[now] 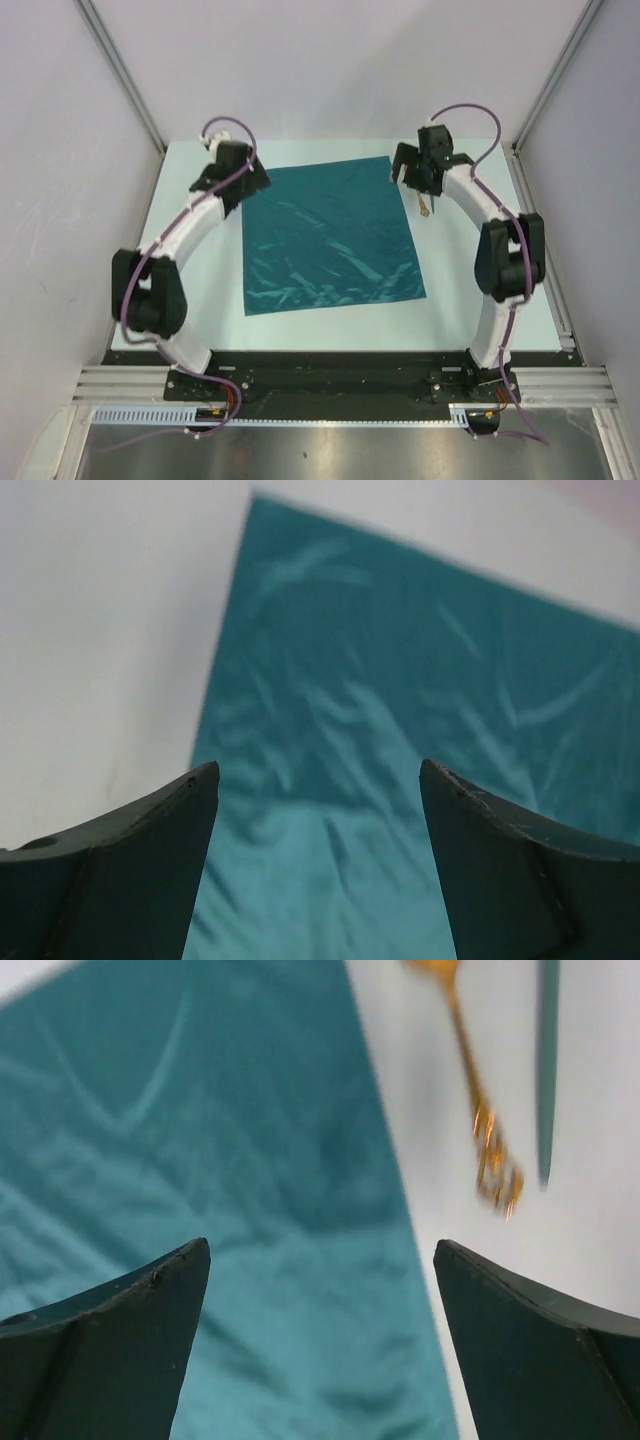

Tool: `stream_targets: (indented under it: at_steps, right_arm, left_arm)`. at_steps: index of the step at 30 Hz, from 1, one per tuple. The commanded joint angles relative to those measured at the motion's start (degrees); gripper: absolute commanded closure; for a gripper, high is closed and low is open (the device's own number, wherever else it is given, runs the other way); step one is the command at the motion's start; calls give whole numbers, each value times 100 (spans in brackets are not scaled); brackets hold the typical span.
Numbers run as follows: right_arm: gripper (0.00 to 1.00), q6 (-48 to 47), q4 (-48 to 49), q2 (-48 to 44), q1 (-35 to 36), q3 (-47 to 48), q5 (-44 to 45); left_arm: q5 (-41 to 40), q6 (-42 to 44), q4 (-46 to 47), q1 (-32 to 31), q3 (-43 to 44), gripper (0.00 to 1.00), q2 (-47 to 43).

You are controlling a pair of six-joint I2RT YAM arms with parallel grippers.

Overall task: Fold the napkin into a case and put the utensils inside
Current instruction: Pick up the flattened napkin from the center of the board.

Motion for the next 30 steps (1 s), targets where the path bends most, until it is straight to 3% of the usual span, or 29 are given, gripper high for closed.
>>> stream_targets:
  at_steps: [1, 4, 8, 10, 14, 17, 18, 20, 21, 24, 30]
  right_arm:
    - [0, 321, -170, -1243, 118, -1324, -327]
    - [1, 364, -65, -2165, -111, -2388, -879]
    - [3, 312, -450, -2914, 99, -3180, -730]
    - [11, 461, -906, -3038, 266, -3373, -249]
    - [15, 654, -918, -3284, 425, -3962, 77]
    - [19, 812, -724, -3442, 469, -4270, 122]
    - [25, 865, -698, -3451, 477, -4297, 96]
    - [26, 971, -680, -3512, 530, -4358, 96]
    - [27, 980, -671, -3539, 548, -4385, 113]
    - [27, 1067, -636, -3627, 600, -4473, 219]
    - [28, 1041, -671, -3706, 601, -4578, 342]
  left_arm:
    - [161, -754, -458, -615, -1303, 14, -1177]
    - [74, -1246, -863, -791, -2279, 17, -2030]
    - [55, -1723, -1408, -836, -3543, 19, -3102]
    - [178, -1907, -1531, -844, -3844, 20, -3543]
    - [257, -2346, -2400, -844, -4012, 23, -3536]
    - [372, -2514, -2560, -853, -4126, 30, -3255]
    - [363, -2627, -2578, -853, -4170, 32, -3219]
    - [372, -2742, -2552, -853, -4336, 35, -3219]
    - [520, -2865, -2499, -853, -4407, 43, -3254]
    - [854, -3067, -2271, -871, -4724, 52, -3272]
    - [829, -3138, -2279, -871, -4847, 54, -3157]
